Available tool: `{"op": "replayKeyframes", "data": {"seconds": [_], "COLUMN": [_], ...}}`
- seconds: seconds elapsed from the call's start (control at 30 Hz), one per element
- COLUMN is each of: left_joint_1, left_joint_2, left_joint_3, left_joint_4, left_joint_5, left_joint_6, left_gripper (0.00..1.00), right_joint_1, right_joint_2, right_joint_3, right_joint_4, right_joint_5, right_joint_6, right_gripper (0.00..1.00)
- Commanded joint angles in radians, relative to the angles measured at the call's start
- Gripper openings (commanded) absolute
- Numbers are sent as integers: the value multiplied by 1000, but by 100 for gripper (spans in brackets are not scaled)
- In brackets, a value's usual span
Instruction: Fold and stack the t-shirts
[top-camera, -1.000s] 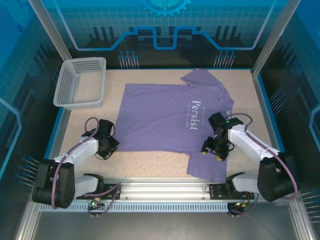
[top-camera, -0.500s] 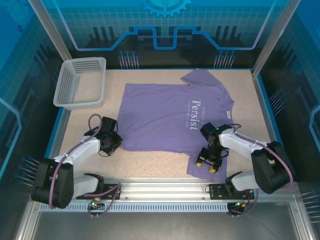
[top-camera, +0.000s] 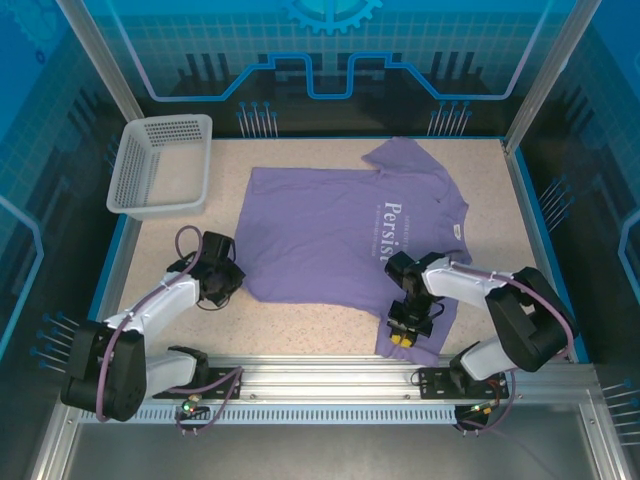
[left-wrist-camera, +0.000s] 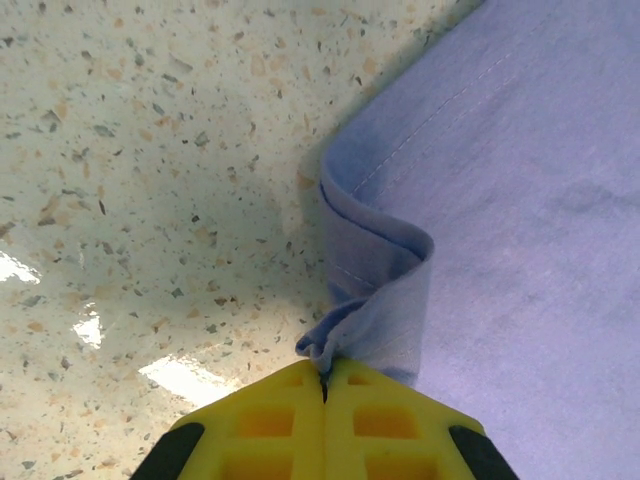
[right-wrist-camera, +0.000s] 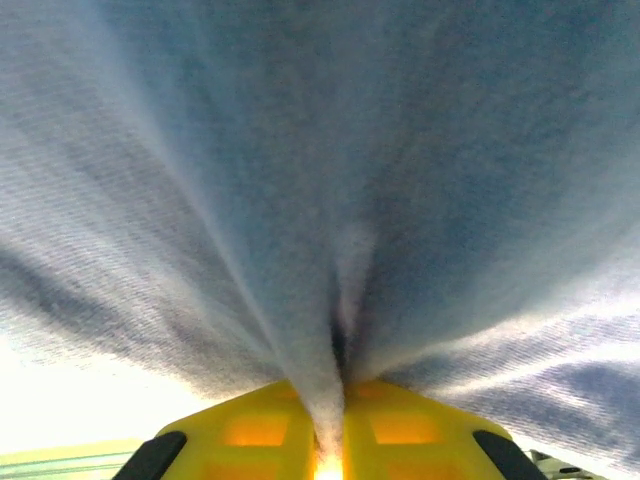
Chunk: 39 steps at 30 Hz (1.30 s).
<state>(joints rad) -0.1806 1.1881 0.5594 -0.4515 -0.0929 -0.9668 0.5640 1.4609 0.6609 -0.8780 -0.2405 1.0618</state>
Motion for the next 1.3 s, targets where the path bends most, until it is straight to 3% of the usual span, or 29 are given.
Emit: {"op": "replayKeyframes", "data": {"seconds": [0.0,0.3,0.6,1.03,1.27], "left_joint_1": [-6,-5,10,91,99], "left_joint_2": [-22,43,267,608,669], "left_joint_3": [50,184,408,660,690], "left_joint_4": [-29,-74,-102,-133,-157], "left_joint_5": [-38,-49,-47,-63,-84], "left_joint_6": [21,77,142,164,169], "left_gripper": [0,0,0,0,0], "right_joint_1": [17,-16,-182,-377,-439], "right_joint_2": [-30,-41,80,389,470], "right_joint_3": [3,206,448,664,694], "right_joint_4": [17,-111,-145,-108,-76], "right_joint_5": [163,249,220,24,-67], "right_joint_6": [10,-88,-290,-419,-420], "right_gripper": [13,6,3,0,0]}}
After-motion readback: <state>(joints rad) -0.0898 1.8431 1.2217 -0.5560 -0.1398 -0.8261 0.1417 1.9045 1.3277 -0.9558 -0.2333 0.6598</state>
